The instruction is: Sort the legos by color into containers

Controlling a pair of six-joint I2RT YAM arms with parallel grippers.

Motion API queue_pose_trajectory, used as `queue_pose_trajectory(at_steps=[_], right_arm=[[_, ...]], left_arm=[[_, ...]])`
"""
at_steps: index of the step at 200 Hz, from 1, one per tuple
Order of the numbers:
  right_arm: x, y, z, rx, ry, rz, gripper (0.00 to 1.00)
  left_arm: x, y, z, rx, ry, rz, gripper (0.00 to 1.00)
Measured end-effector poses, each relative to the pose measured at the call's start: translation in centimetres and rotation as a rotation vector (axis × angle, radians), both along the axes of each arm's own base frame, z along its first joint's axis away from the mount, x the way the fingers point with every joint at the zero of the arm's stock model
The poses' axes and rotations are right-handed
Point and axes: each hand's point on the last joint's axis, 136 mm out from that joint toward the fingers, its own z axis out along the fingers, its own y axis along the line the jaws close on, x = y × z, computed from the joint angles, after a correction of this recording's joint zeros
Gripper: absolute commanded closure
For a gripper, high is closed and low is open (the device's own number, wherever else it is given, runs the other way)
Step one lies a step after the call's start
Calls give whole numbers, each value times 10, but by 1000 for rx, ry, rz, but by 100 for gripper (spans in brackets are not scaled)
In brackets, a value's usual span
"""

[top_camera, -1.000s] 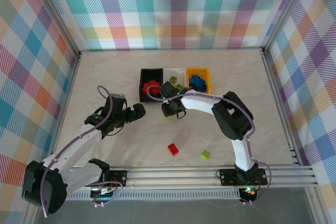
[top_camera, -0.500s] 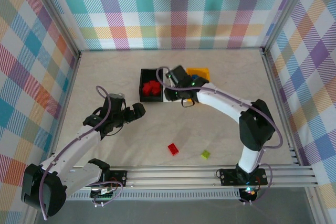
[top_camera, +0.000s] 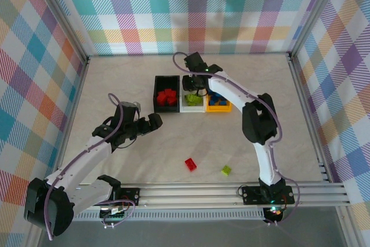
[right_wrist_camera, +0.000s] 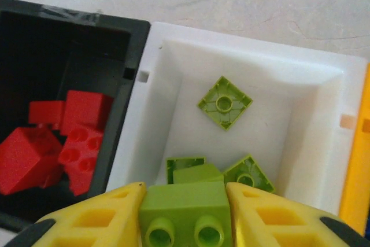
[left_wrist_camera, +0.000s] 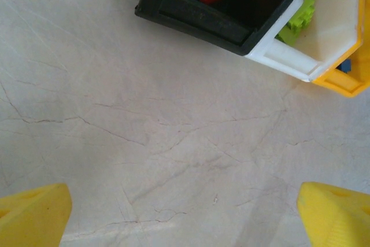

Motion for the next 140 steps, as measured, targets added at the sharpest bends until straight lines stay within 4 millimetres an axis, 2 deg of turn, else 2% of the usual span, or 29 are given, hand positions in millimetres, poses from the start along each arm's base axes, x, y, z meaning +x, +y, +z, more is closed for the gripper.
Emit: queue_pose_trajectory(at_steps=[18,27,72,100,126,140], right_arm=[[6,-2,-7,-9,23,-21,37],[6,-3,-9,-12,30,-25,33],[1,-9,-3,-7,31,-34,30],[-31,-29,9,-6,35,-29,30],[-70,-48,30,19,7,-25,30],[-92,-57,34,33,-5,-18,30]], left_arm=[[-1,-3,-2,-7,12,-13,0],[-2,-4,-3,-10,16,-19,0],[-4,-11,-3,-30,26,-52,0],[-12,-27,-10,-19,49,-114,3],[-31,-59,-19,11,82,-240,5],[-43,-79,-25,50,90,-322,6]])
